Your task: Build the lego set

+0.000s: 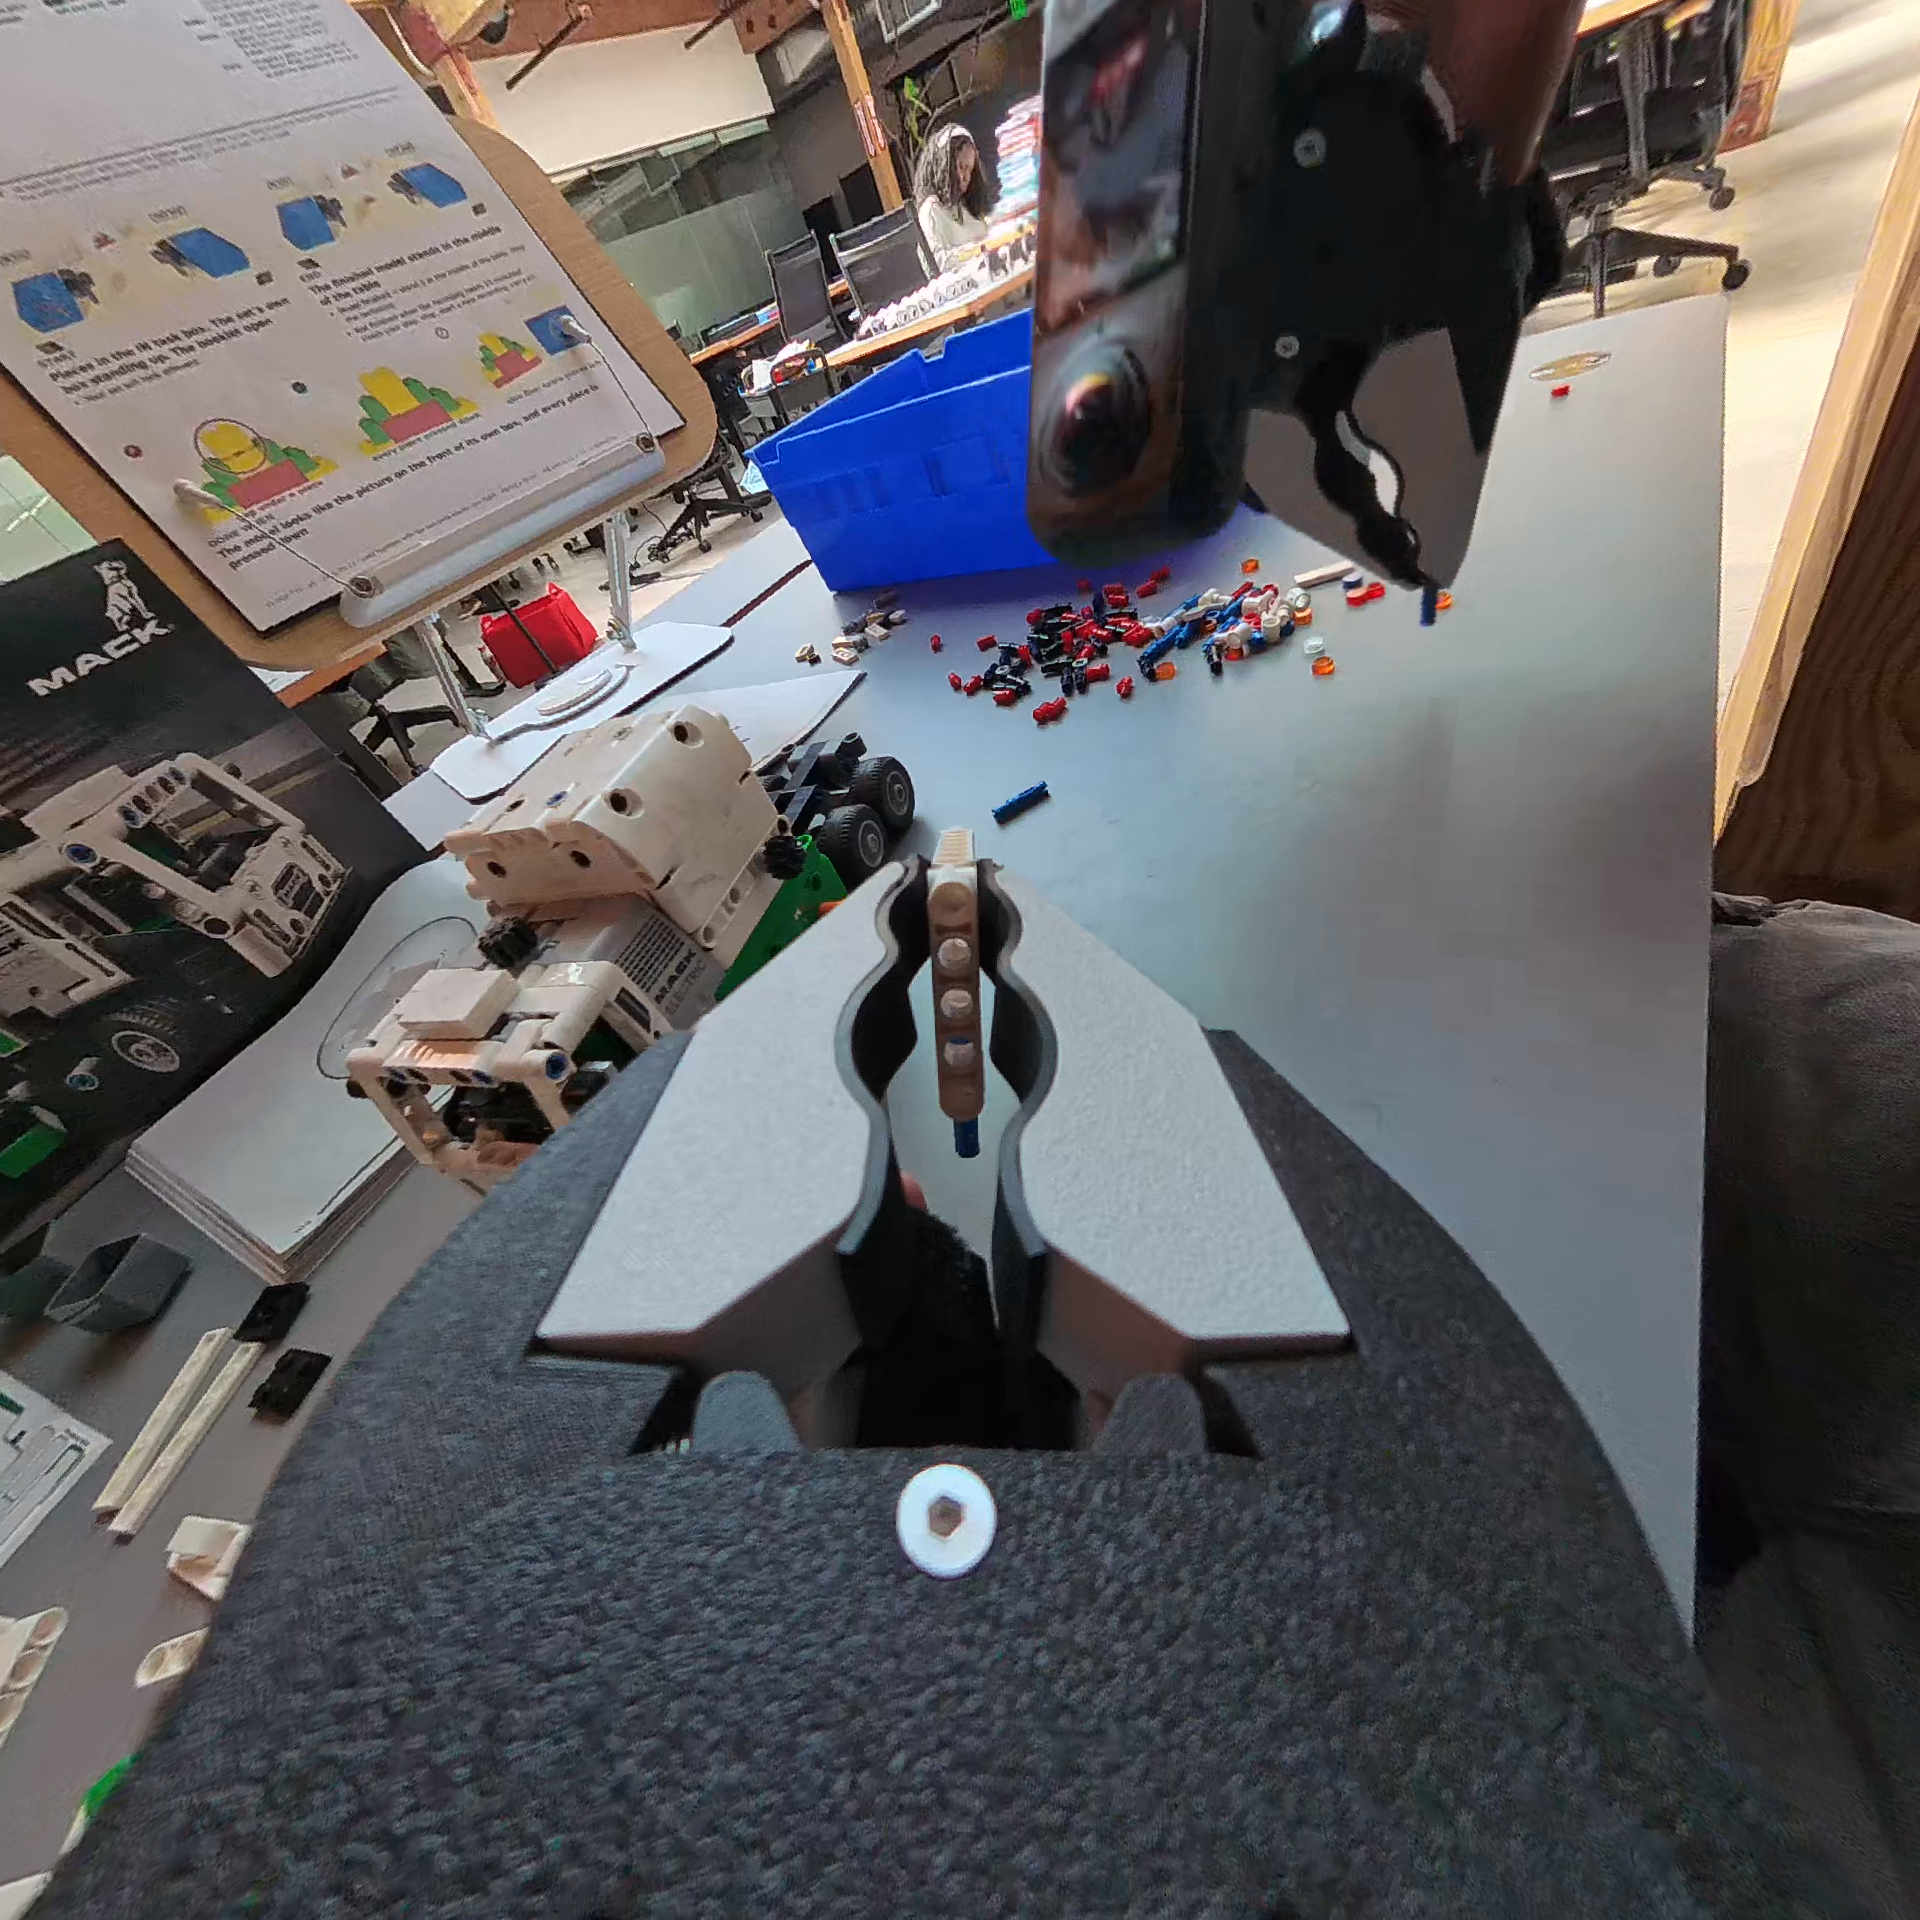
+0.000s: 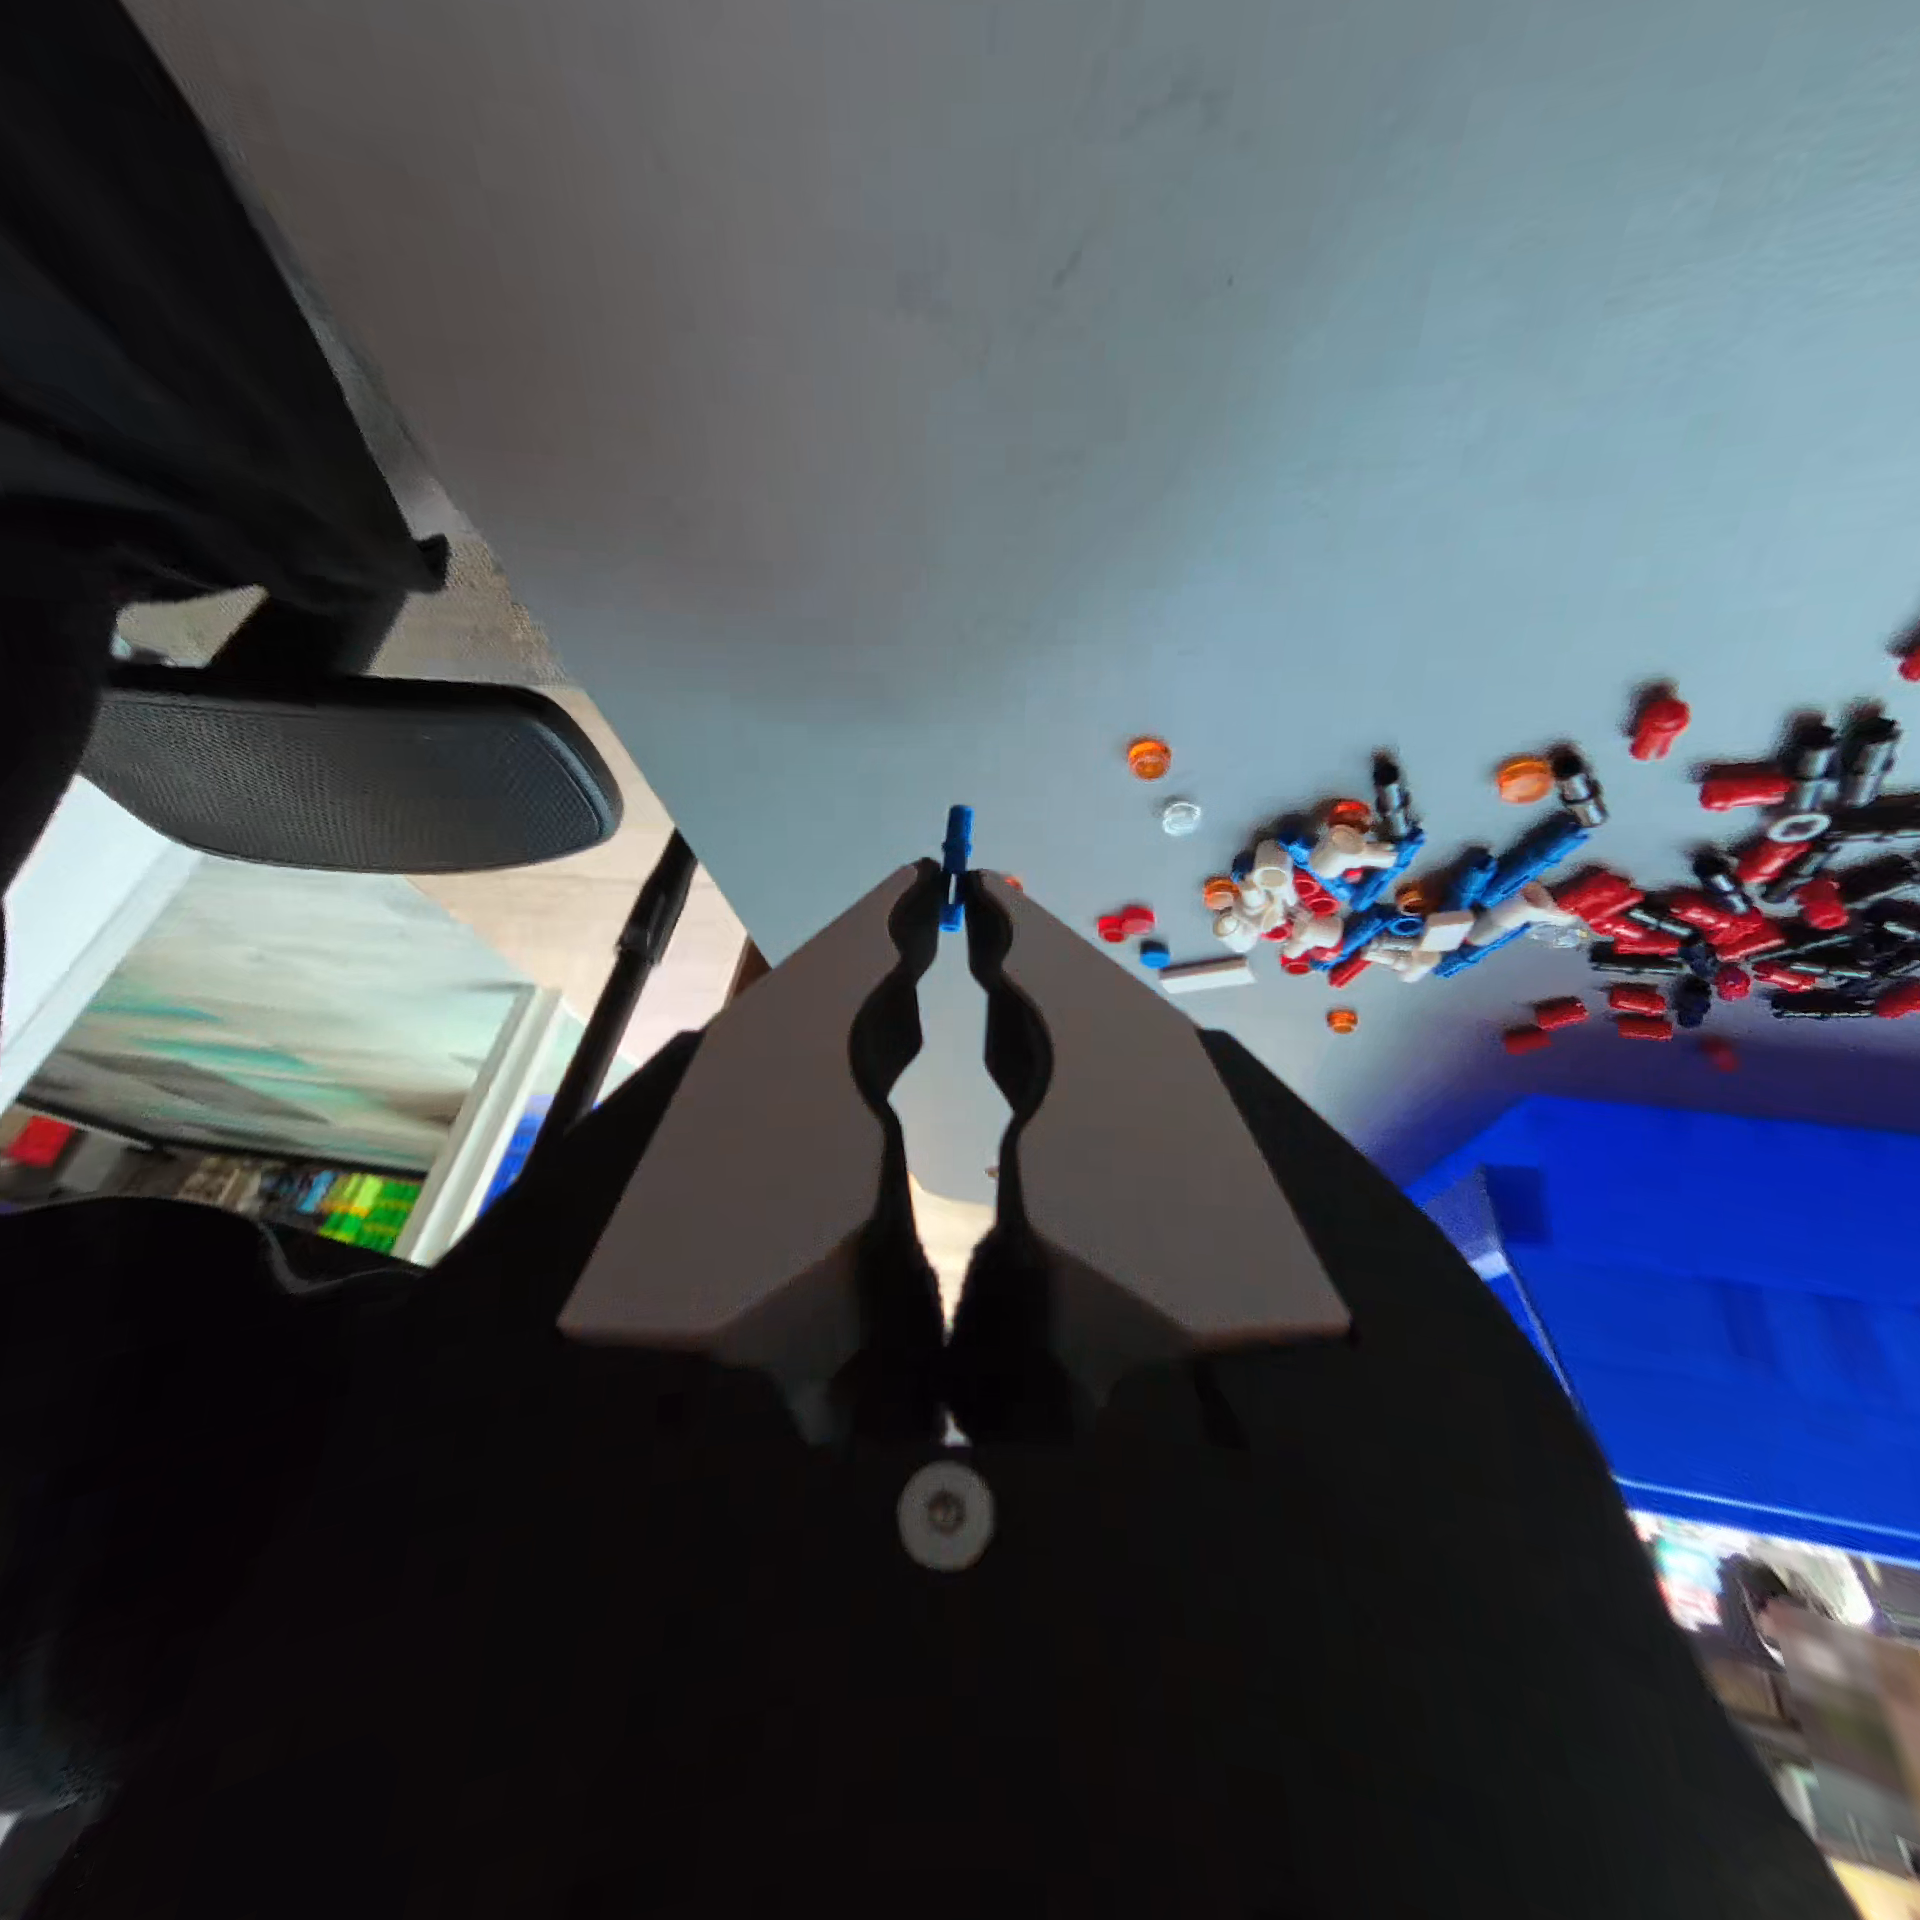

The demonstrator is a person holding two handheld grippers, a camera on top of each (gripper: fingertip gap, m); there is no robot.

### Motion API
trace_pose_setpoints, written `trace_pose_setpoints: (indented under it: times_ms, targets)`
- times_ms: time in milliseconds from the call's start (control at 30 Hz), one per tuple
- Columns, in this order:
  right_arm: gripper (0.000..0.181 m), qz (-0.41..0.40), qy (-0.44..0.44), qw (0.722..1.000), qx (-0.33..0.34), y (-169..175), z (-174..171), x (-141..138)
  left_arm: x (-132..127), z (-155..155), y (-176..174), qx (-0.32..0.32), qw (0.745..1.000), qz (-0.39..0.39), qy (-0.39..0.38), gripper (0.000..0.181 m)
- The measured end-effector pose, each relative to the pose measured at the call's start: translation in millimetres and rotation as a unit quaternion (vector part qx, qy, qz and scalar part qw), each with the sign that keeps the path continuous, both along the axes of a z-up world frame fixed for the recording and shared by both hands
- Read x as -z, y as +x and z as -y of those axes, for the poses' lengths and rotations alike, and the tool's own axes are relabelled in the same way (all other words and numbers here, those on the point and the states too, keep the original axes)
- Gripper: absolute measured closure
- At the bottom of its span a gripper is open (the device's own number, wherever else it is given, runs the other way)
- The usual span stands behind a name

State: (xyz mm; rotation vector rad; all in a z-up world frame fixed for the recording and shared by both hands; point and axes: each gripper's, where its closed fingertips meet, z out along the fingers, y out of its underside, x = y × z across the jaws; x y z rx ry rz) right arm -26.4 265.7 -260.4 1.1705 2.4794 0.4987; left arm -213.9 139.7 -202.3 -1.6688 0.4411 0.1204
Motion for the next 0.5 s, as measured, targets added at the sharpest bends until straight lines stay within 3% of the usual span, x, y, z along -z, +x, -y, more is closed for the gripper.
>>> trace_pose_setpoints:
  times_ms: [233,500]
  targets:
    - [0.178,0.027,0.077,0.996,-0.032,2.8,-1.9,11.6,-1.1,0.4,-1.0,0.001,1.000,0.008,0.001,0.175]
    - [0.178,0.087,0.108,0.990,-0.024,13.2,-3.1,10.1,0.7,0.0,0.9,0.004,1.000,0.002,-0.003,0.175]
